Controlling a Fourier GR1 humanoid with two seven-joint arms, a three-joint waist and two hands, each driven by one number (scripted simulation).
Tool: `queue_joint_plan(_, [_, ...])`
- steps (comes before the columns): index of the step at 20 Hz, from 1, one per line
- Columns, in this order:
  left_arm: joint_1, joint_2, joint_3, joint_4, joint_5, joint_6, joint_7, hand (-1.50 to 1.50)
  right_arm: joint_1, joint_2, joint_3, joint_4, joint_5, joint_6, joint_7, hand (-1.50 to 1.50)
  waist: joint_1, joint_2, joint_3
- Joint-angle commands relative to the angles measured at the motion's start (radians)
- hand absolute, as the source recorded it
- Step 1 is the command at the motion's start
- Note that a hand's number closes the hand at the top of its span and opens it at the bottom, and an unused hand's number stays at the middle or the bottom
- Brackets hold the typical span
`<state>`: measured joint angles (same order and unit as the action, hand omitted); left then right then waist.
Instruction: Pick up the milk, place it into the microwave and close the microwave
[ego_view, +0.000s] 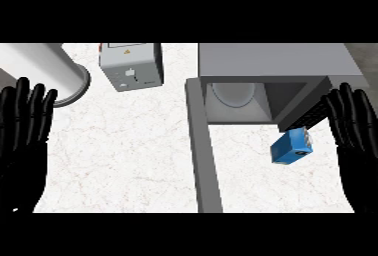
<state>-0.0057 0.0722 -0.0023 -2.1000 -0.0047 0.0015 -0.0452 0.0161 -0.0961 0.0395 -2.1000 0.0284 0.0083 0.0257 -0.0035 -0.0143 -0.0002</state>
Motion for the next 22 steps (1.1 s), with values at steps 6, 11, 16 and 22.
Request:
queue_joint_plan(6, [0.003, 0.018, 0.058, -0.029, 0.011, 0.018, 0.083, -1.50, -0.132, -0.044, -0.070, 0.008, -0.204, 0.125, 0.025, -1.50, 0.008, 0.014, 0.001])
queue_joint_plan(11, [0.174, -0.018, 0.100, -0.041, 0.110, -0.009, 0.088, -1.50, -0.126, -0.090, -0.053, -0.116, -0.281, 0.137, 0.273, -1.50, 0.010, 0.012, 0.000])
queue_joint_plan(16, [0.178, 0.015, 0.164, -0.119, 0.167, -0.034, 0.167, -1.50, -0.109, -0.088, -0.080, -0.135, -0.265, 0.130, 0.305, -1.50, 0.006, 0.013, 0.000])
queue_joint_plan(22, [0.357, 0.023, 0.248, -0.217, 0.290, -0.143, 0.116, -1.50, -0.007, -0.062, -0.054, -0.190, -0.149, 0.103, 0.294, -1.50, 0.010, 0.012, 0.000])
